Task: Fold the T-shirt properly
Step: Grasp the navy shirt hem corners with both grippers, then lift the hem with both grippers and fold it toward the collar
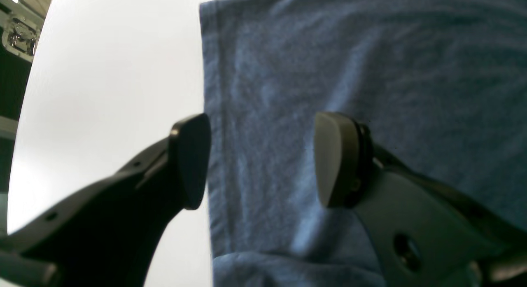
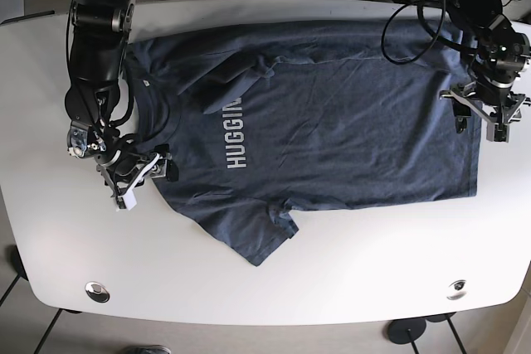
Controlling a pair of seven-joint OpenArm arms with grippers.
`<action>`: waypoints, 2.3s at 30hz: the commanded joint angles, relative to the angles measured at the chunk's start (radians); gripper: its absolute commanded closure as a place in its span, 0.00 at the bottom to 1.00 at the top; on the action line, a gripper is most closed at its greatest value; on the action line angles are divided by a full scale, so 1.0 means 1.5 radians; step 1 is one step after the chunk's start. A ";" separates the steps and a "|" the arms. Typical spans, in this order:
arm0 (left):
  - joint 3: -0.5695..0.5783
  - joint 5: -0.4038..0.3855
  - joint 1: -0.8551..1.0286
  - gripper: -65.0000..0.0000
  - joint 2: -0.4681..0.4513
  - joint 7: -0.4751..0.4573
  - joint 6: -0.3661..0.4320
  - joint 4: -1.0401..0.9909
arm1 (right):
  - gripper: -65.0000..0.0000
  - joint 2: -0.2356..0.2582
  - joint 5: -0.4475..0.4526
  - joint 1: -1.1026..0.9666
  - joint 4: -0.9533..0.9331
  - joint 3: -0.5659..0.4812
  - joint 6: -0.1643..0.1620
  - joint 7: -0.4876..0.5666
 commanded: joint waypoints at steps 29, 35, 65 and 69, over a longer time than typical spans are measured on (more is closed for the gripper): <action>0.112 -0.012 -0.250 0.44 -0.157 -0.100 0.095 -0.628 | 0.97 -0.043 0.010 -0.059 0.116 -0.021 -0.027 -0.019; 0.112 -0.009 -0.249 1.00 -0.156 -0.104 0.061 -0.642 | 0.97 -0.043 0.010 -0.060 0.124 -0.021 -0.040 -0.018; 0.304 -0.012 -0.828 1.00 -0.163 0.064 0.024 -0.402 | 0.97 -0.008 0.005 0.541 0.157 -0.026 -0.045 -0.188; 0.301 -0.013 -0.833 1.00 -0.164 0.067 0.021 -0.381 | 0.97 -0.007 0.007 0.559 0.180 -0.024 -0.045 -0.220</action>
